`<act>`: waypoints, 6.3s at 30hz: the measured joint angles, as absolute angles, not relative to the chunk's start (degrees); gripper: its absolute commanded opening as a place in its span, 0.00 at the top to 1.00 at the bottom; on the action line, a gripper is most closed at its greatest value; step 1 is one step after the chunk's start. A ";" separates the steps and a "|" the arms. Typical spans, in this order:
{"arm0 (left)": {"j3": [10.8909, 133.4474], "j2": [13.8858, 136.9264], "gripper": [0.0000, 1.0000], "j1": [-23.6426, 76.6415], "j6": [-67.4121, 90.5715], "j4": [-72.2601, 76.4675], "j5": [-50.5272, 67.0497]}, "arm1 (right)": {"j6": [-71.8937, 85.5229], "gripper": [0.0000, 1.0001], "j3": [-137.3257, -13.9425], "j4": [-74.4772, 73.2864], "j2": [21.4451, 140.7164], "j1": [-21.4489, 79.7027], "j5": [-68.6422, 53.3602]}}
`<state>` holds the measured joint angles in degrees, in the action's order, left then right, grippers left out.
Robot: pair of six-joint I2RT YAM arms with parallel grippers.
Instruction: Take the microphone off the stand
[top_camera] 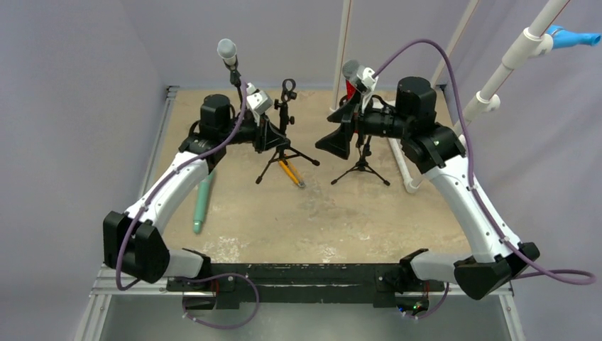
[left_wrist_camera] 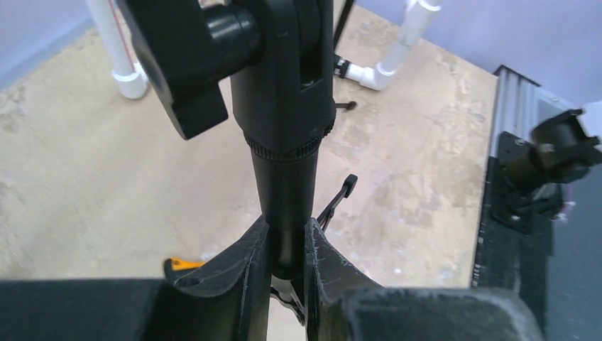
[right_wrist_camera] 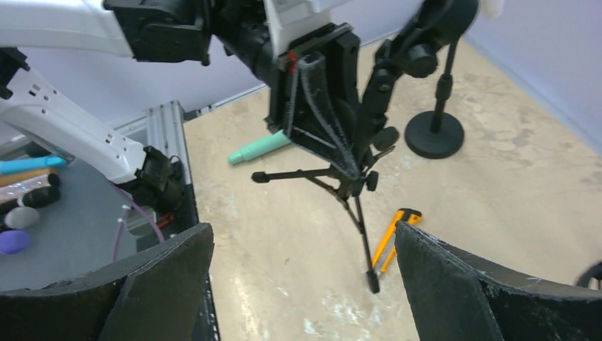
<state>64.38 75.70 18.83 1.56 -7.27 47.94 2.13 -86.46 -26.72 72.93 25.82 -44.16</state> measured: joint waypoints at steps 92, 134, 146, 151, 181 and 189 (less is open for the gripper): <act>63.86 67.24 0.00 16.23 -11.14 -23.09 28.71 | -10.66 0.20 -69.91 -27.31 62.48 10.90 -18.02; 61.06 62.59 0.03 16.25 -12.36 -23.14 38.68 | -7.70 1.00 -50.43 8.45 70.32 9.32 -25.89; 63.57 69.12 0.01 16.78 -7.51 -13.58 47.48 | -6.20 1.00 -50.41 7.97 70.04 18.26 -37.69; 63.33 69.17 0.00 17.19 -5.93 -8.69 51.81 | -6.31 1.00 -50.41 7.73 70.00 23.79 -40.69; 54.85 75.75 0.56 22.55 18.17 34.74 58.26 | -11.22 1.00 -49.58 4.93 68.93 26.24 -49.06; 54.83 75.77 1.00 22.96 20.05 36.16 59.46 | -12.43 0.46 -50.98 1.48 68.90 26.26 -48.58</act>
